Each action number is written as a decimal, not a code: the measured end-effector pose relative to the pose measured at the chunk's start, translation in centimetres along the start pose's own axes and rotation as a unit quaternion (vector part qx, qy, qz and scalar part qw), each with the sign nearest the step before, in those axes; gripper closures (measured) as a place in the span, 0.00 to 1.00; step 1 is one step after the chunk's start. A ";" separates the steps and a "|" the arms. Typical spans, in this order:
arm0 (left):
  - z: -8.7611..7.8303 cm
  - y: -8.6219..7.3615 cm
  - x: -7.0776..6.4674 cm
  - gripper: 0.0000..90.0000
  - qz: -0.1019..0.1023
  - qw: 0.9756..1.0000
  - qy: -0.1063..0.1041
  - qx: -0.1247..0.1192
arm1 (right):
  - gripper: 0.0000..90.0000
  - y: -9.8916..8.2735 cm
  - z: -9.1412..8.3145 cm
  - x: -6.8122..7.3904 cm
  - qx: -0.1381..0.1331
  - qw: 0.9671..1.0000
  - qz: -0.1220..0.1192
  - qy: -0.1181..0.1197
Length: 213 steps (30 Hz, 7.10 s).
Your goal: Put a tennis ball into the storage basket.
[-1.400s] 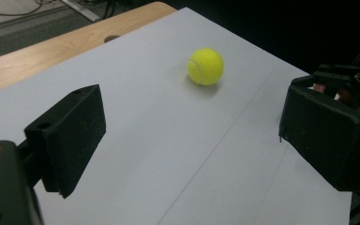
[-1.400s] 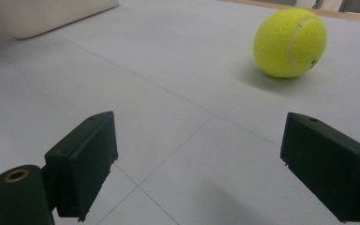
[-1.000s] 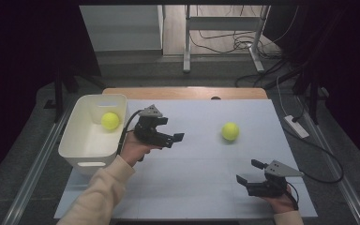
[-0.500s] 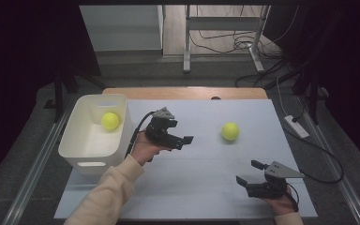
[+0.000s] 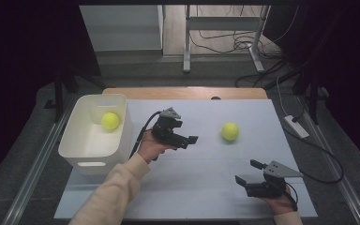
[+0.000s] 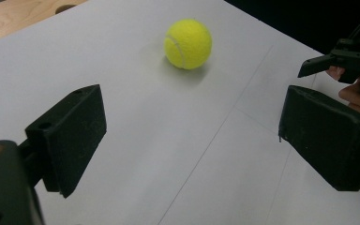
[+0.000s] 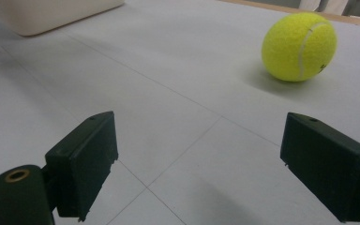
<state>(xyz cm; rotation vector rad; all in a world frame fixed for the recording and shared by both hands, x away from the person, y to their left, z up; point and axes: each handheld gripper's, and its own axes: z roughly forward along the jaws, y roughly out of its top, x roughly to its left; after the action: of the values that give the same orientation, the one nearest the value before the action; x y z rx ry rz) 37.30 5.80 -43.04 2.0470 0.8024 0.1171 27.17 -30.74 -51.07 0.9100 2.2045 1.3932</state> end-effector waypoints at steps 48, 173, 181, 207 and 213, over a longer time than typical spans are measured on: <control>6.5 2.3 -0.4 0.10 0.006 0.999 -0.022 0.024 | 0.13 0.0 0.1 -0.1 -0.001 1.000 0.000 0.004; 20.2 5.9 -0.5 0.10 0.014 0.996 0.003 0.091 | 0.13 0.1 0.5 -0.4 -0.002 1.000 0.001 0.014; 20.6 5.8 -0.3 0.29 0.010 0.995 0.002 0.096 | 0.13 0.0 0.4 -0.6 -0.004 1.000 0.004 0.011; 17.1 6.8 -1.1 0.30 0.019 0.997 -0.014 0.070 | 0.13 0.0 0.3 -0.6 -0.009 1.000 0.005 0.011; 16.3 6.7 -1.2 0.30 0.018 0.998 -0.019 0.065 | 0.13 0.0 0.2 -0.6 -0.007 1.000 0.004 0.008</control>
<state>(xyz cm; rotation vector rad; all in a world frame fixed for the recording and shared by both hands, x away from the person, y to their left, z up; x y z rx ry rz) 45.77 -9.15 -47.06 2.1798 0.7667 0.0460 27.75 -31.03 -51.23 0.9079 2.2025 1.4221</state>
